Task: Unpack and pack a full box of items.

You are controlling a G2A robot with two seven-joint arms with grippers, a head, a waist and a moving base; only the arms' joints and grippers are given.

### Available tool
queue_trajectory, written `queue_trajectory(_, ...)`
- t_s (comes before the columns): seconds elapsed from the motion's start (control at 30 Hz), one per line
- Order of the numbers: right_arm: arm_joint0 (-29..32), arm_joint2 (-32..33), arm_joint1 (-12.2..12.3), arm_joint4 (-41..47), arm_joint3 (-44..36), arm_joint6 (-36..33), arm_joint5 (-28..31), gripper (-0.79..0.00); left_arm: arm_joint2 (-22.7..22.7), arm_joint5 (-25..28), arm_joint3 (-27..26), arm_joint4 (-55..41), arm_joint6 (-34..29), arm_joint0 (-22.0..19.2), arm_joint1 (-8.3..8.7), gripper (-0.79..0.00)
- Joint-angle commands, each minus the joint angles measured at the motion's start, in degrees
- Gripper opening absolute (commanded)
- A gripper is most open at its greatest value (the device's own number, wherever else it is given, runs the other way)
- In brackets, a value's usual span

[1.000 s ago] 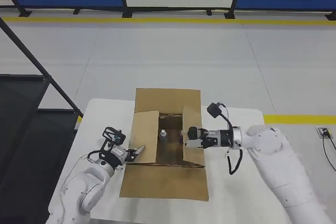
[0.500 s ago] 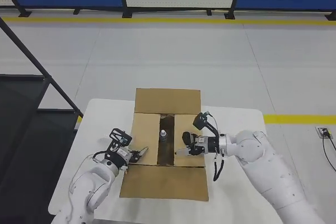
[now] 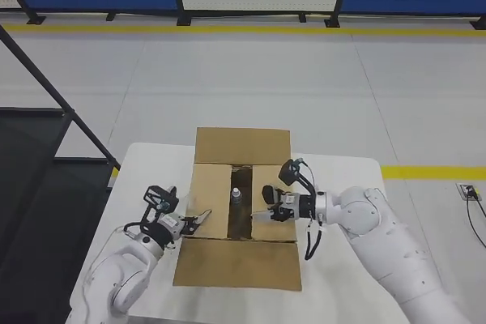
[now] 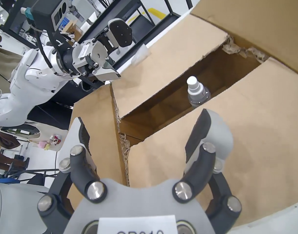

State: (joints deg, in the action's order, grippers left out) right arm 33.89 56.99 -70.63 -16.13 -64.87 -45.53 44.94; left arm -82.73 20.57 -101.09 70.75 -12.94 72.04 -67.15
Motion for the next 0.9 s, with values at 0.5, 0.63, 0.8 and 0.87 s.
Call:
queue_trajectory(0.5,2.9,8.8,3.0,7.1,-7.2,0.2,-0.3,0.000,-22.0,30.9,-1.4,3.6,2.6,19.8,4.04,0.000)
queue_trajectory(0.63,3.1,10.2,3.3,6.9,-7.2,2.5,-2.5,0.000,-19.0,33.8,-0.7,6.6,4.3,20.0,4.26,0.000)
queue_trajectory(0.8,2.2,10.5,3.1,2.2,-4.6,8.8,-9.9,0.000,-16.6,34.1,-1.4,6.7,6.5,19.5,4.36,0.000)
queue_trajectory(0.87,1.5,9.9,2.8,1.1,-3.0,10.8,-12.2,0.000,-16.5,33.7,-1.4,5.0,7.4,19.7,4.37,0.000)
